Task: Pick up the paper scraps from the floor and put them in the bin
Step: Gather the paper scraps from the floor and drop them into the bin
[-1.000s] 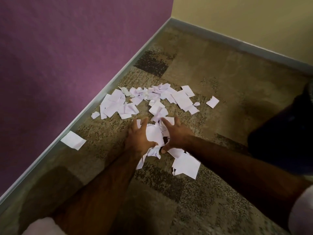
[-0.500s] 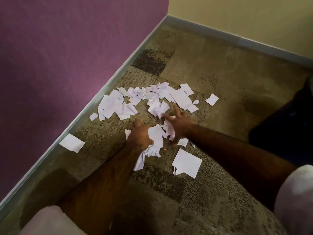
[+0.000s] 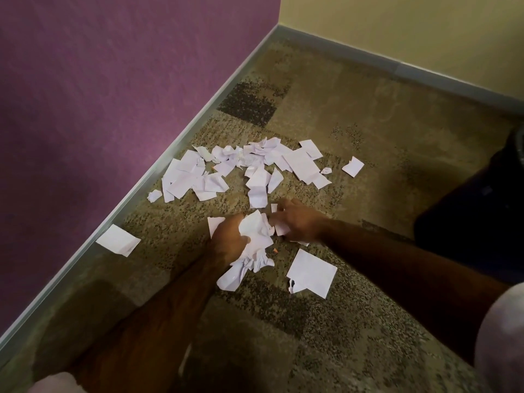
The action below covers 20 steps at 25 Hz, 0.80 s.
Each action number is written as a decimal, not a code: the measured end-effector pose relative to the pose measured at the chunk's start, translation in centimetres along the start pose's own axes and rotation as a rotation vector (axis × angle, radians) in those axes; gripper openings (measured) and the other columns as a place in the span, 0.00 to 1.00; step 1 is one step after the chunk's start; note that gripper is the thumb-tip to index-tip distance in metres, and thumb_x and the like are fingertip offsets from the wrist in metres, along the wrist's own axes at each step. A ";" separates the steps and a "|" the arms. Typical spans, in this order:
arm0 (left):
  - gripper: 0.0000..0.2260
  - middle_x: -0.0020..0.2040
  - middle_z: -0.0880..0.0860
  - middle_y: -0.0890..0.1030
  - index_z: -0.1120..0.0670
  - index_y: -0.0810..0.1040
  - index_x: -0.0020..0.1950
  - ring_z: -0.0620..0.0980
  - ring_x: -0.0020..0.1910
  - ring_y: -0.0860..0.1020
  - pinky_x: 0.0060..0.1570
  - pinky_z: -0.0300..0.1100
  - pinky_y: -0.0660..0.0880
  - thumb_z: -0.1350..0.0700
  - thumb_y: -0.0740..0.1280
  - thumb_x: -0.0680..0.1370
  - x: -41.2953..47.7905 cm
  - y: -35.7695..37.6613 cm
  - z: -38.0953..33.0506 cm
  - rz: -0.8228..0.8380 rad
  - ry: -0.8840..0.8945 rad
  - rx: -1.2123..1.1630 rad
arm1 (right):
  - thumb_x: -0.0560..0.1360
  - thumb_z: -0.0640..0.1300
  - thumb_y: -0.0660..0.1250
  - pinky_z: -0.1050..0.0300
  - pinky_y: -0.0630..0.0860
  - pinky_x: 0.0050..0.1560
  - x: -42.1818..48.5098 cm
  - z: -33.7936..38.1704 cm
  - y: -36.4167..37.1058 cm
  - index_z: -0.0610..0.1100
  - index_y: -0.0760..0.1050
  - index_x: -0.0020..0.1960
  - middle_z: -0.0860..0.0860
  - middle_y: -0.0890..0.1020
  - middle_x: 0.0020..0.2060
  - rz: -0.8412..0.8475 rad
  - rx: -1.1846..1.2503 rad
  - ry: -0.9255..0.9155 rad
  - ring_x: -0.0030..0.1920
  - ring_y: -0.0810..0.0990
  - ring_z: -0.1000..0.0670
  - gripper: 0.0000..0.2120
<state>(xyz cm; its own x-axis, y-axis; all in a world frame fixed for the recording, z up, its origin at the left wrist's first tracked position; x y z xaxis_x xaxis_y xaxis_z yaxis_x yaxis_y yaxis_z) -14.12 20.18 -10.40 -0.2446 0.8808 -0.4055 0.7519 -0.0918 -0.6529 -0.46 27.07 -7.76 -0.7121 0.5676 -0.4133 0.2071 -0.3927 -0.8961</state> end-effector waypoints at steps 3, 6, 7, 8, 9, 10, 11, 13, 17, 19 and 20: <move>0.17 0.60 0.56 0.79 0.57 0.75 0.62 0.53 0.53 0.78 0.50 0.41 0.75 0.62 0.71 0.74 -0.5 -0.6 0.4 -0.021 -0.047 -0.099 | 0.73 0.38 0.69 0.52 0.80 0.50 -1.3 -0.4 0.4 0.47 0.80 0.47 0.46 0.73 0.63 -0.061 0.054 0.044 0.57 0.74 0.47 0.06; 0.09 0.51 0.56 0.80 0.58 0.77 0.53 0.53 0.47 0.77 0.43 0.39 0.71 0.62 0.71 0.74 -0.5 -1.9 -2.0 -0.035 -0.012 -0.166 | 0.72 0.28 0.64 0.63 0.76 0.30 -3.6 -3.8 -0.6 0.41 0.82 0.41 0.49 0.80 0.45 -0.088 0.363 0.249 0.36 0.80 0.56 0.12; 0.08 0.49 0.55 0.80 0.58 0.77 0.51 0.53 0.46 0.77 0.41 0.39 0.71 0.62 0.72 0.74 -0.4 -2.5 -3.3 -0.033 -0.008 -0.204 | 0.71 0.26 0.63 0.63 0.74 0.27 -4.8 -5.1 -1.2 0.41 0.82 0.39 0.50 0.80 0.38 -0.102 0.503 0.327 0.29 0.78 0.59 0.14; 0.07 0.48 0.55 0.79 0.57 0.77 0.50 0.54 0.46 0.77 0.39 0.39 0.72 0.63 0.72 0.74 -0.4 -3.2 -4.9 -0.013 -0.002 -0.253 | 0.71 0.25 0.62 0.63 0.72 0.27 -6.1 -6.3 -2.1 0.41 0.82 0.38 0.51 0.80 0.34 -0.129 0.627 0.381 0.26 0.76 0.60 0.15; 0.07 0.47 0.55 0.79 0.57 0.77 0.49 0.54 0.45 0.78 0.38 0.40 0.74 0.64 0.72 0.73 -0.4 -3.7 -7.0 0.026 0.010 -0.319 | 0.71 0.25 0.62 0.64 0.71 0.27 -7.7 -7.3 -3.2 0.40 0.83 0.38 0.51 0.80 0.32 -0.162 0.708 0.419 0.25 0.76 0.61 0.15; 0.07 0.47 0.55 0.80 0.57 0.77 0.49 0.54 0.45 0.79 0.39 0.42 0.77 0.65 0.71 0.73 -0.6 -4.2 -9.4 0.073 0.026 -0.391 | 0.71 0.26 0.62 0.65 0.72 0.27 -9.3 -8.1 -4.7 0.40 0.83 0.39 0.50 0.81 0.31 -0.204 0.777 0.443 0.25 0.76 0.61 0.14; 0.08 0.49 0.56 0.81 0.57 0.77 0.50 0.54 0.46 0.80 0.40 0.44 0.79 0.66 0.71 0.74 -0.9 -4.8 -12.2 0.117 0.052 -0.447 | 0.71 0.26 0.63 0.65 0.73 0.28 -11.1 -8.9 -6.5 0.40 0.83 0.39 0.48 0.82 0.32 -0.260 0.821 0.457 0.27 0.77 0.59 0.14; 0.10 0.51 0.54 0.81 0.57 0.77 0.54 0.52 0.46 0.81 0.39 0.43 0.81 0.66 0.70 0.74 -1.6 -5.6 -18.4 0.168 0.124 -0.497 | 0.72 0.26 0.64 0.64 0.76 0.31 -15.3 -10.2 -10.8 0.40 0.83 0.40 0.46 0.84 0.32 -0.395 0.889 0.476 0.29 0.80 0.57 0.13; 0.06 0.37 0.61 0.79 0.60 0.75 0.47 0.53 0.26 0.80 0.22 0.42 0.76 0.69 0.68 0.74 -5.1 -1.9 -33.9 0.335 0.316 -0.633 | 0.70 0.24 0.63 0.64 0.76 0.30 -27.2 -14.7 -19.9 0.35 0.83 0.42 0.42 0.83 0.32 -0.763 0.960 0.588 0.28 0.79 0.52 0.12; 0.08 0.32 0.60 0.75 0.60 0.73 0.42 0.47 0.18 0.73 0.19 0.32 0.65 0.71 0.67 0.73 -7.6 1.9 -42.0 0.398 0.424 -0.626 | 0.69 0.25 0.64 0.62 0.76 0.30 -34.2 -17.4 -22.5 0.33 0.83 0.44 0.36 0.82 0.36 -0.917 0.955 0.712 0.30 0.78 0.47 0.11; 0.08 0.34 0.60 0.77 0.60 0.74 0.41 0.48 0.21 0.75 0.20 0.33 0.66 0.72 0.67 0.72 -8.8 4.0 -45.5 0.420 0.456 -0.605 | 0.69 0.26 0.65 0.61 0.77 0.30 -37.4 -18.8 -22.9 0.34 0.83 0.44 0.36 0.82 0.37 -0.965 0.939 0.790 0.30 0.78 0.47 0.10</move>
<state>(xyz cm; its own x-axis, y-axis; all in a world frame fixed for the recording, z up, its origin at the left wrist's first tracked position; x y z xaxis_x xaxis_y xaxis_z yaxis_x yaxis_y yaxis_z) 18.91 33.18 19.69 0.2989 0.9415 -0.1558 0.9531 -0.3028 -0.0010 34.02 28.44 25.20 0.2588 0.9659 -0.0101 -0.7960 0.2073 -0.5687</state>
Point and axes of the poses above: each hand's wrist, its own x-axis towards the middle knuckle, its own y-axis out of the palm, z = x × y, the point moved 10 cm from there along x, towards the middle knuckle
